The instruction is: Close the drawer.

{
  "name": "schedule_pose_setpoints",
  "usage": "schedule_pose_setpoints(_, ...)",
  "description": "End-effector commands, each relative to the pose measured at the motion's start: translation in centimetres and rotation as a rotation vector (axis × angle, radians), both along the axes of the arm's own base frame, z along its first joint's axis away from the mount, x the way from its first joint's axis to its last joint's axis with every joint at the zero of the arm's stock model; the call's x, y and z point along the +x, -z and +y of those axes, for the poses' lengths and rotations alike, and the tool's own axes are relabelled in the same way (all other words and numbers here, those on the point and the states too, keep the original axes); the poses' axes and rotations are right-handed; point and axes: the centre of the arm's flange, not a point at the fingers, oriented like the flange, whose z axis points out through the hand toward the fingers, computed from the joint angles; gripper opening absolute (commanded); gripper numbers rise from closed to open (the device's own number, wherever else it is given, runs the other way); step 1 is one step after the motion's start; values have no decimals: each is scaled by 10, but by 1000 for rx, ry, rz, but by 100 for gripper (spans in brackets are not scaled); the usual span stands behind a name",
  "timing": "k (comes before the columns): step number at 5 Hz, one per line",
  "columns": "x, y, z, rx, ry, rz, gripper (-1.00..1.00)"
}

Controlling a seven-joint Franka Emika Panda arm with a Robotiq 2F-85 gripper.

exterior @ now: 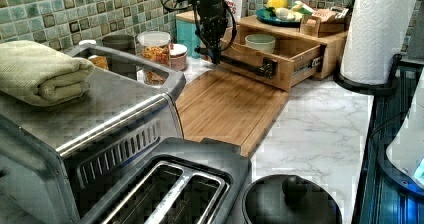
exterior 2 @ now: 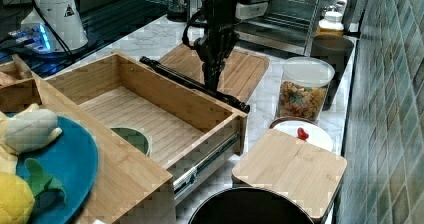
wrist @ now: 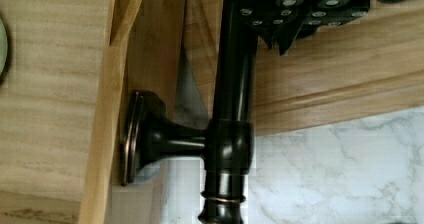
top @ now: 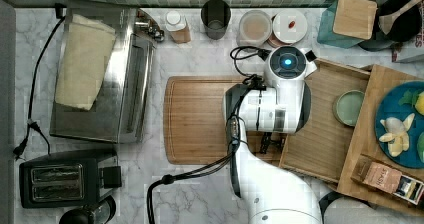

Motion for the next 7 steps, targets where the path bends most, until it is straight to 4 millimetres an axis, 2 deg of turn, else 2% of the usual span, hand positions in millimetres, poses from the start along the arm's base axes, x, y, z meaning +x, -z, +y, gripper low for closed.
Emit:
schedule_pose_setpoints(1, -73, 11, -151, 47, 127, 88, -100)
schedule_pose_setpoints(3, -108, 14, -232, 16, 184, 84, -100)
schedule_pose_setpoints(4, -127, 7, -271, -34, 209, 109, -100)
schedule_pose_setpoints(6, -155, -2, -331, -138, 281, 183, -100)
schedule_pose_setpoints(7, -160, -16, -334, -94, 248, 213, -100)
